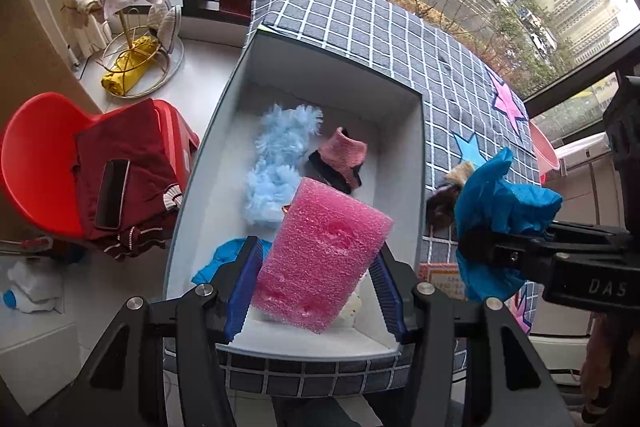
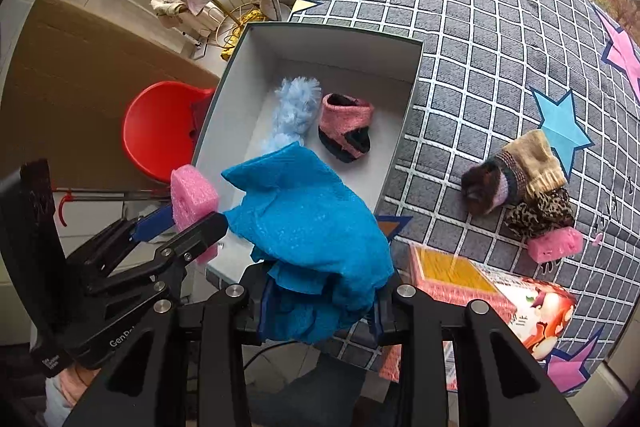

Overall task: Organize soft objects
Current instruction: 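Carry the pink sponge and blue cloth with both tools over the box, then open both tools to drop the sponge and blue cloth into the box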

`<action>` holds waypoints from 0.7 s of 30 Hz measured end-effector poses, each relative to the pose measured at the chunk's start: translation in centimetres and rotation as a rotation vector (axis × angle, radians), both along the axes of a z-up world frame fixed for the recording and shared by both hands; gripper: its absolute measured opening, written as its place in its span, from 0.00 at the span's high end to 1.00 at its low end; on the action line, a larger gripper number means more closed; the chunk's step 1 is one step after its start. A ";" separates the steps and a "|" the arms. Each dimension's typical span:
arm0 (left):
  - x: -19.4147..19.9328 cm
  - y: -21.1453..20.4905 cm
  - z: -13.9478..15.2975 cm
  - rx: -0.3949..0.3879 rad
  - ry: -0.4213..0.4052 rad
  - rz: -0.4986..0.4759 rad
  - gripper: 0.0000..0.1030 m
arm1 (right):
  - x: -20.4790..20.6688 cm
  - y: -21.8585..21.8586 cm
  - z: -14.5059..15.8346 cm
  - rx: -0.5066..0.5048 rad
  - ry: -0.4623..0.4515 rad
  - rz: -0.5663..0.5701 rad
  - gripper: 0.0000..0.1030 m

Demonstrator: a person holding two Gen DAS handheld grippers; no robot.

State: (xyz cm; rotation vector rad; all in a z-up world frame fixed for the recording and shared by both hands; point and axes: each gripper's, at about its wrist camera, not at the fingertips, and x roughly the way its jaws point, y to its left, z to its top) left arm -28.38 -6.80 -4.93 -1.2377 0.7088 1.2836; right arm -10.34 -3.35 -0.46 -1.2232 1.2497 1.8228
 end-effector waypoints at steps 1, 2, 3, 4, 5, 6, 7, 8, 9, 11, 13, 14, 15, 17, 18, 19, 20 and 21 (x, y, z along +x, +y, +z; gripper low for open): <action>-0.1 0.2 -0.2 -0.005 -0.001 0.006 0.44 | -0.2 0.3 -0.2 -0.003 -0.002 -0.001 0.66; -0.2 0.4 -0.4 -0.010 -0.002 0.010 0.44 | -0.5 0.6 -0.4 -0.007 -0.004 -0.001 0.66; -0.2 0.6 -0.7 -0.015 -0.003 0.013 0.44 | -0.6 0.8 -0.5 -0.009 -0.005 -0.002 0.66; -0.2 0.8 -0.9 -0.019 -0.002 0.015 0.44 | -0.8 1.0 -0.7 -0.011 -0.007 -0.005 0.66; -0.2 1.0 -1.2 -0.024 0.000 0.016 0.44 | -1.0 1.2 -0.9 -0.014 -0.008 -0.008 0.66; -0.1 1.1 -1.4 -0.028 0.000 0.017 0.44 | -1.1 1.4 -1.0 -0.017 -0.008 -0.009 0.66; -0.1 1.1 -1.5 -0.032 0.000 0.017 0.44 | -1.2 1.5 -1.1 -0.020 -0.009 -0.012 0.66; 0.0 1.2 -1.7 -0.037 0.000 0.016 0.44 | -1.3 1.7 -1.3 -0.022 -0.010 -0.015 0.66; 0.1 1.2 -1.9 -0.041 0.002 0.014 0.44 | -1.4 1.9 -1.4 -0.025 -0.011 -0.017 0.66; 0.3 1.3 -2.2 -0.051 0.005 0.010 0.44 | -1.6 2.1 -1.7 -0.028 -0.013 -0.017 0.66; 0.5 1.3 -2.5 -0.057 0.006 0.010 0.44 | -1.8 2.2 -1.8 -0.030 -0.015 -0.014 0.66; 0.5 1.3 -2.6 -0.061 0.008 0.011 0.44 | -2.0 2.3 -1.9 -0.030 -0.015 -0.011 0.66; 0.6 1.4 -2.6 -0.063 0.009 0.012 0.44 | -2.1 2.3 -1.9 -0.029 -0.015 -0.009 0.66; 0.6 1.3 -2.6 -0.064 0.022 0.018 0.42 | -2.3 2.3 -1.9 -0.027 -0.013 -0.005 0.65; 0.7 1.3 -2.7 -0.070 0.030 0.017 0.41 | -2.4 2.3 -1.8 -0.025 -0.011 -0.003 0.62; 0.8 1.3 -2.8 -0.079 0.036 0.019 0.39 | -2.4 2.3 -1.8 -0.023 -0.012 -0.002 0.57; 0.8 1.3 -3.0 -0.091 0.040 0.023 0.37 | -2.5 2.3 -1.7 -0.018 -0.012 0.000 0.57; 0.8 1.3 -3.1 -0.098 0.039 0.026 0.33 | -2.6 2.3 -1.6 -0.017 -0.011 0.003 0.57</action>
